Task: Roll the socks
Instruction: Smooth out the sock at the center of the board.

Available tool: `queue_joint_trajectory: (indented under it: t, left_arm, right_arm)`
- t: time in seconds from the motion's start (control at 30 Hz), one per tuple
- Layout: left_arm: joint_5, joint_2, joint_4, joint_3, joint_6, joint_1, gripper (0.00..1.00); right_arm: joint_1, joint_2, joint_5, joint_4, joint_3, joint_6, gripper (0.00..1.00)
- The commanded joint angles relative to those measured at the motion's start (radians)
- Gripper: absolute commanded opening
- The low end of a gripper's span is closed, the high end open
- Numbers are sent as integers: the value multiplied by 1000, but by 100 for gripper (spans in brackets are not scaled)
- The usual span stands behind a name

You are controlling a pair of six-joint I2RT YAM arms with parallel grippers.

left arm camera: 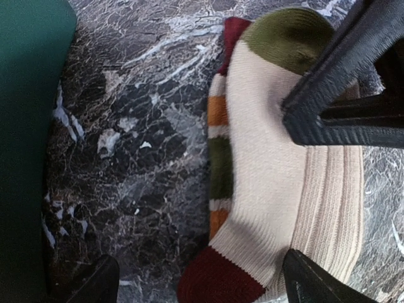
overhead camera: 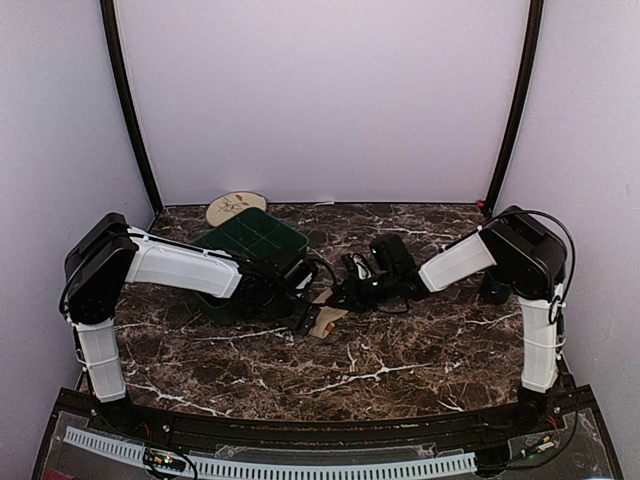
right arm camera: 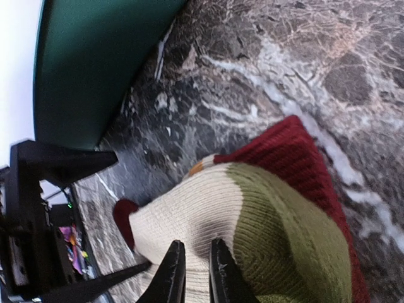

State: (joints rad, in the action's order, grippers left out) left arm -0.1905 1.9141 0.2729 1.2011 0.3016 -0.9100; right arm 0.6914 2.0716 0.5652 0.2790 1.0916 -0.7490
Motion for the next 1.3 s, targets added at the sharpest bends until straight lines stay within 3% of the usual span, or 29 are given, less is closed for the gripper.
queue_joint_trajectory:
  t: [0.0, 0.43, 0.8, 1.1, 1.27]
  left_arm:
    - [18, -61, 44, -23, 24, -15, 93]
    - [56, -72, 42, -71, 66, -62, 92]
    - [60, -89, 8, -118, 85, -71, 92]
    - [-87, -220, 36, -83, 30, -71, 92]
    - [-136, -282, -86, -74, -72, -65, 95]
  right_arm:
    - [-3, 51, 14, 142, -12, -105, 14]
    - [-45, 135, 4, 48, 80, -63, 15]
    - [-92, 208, 84, 11, 179, -73, 16]
    - [-87, 197, 129, -40, 196, -32, 17]
    - [-70, 179, 142, -76, 185, -4, 17]
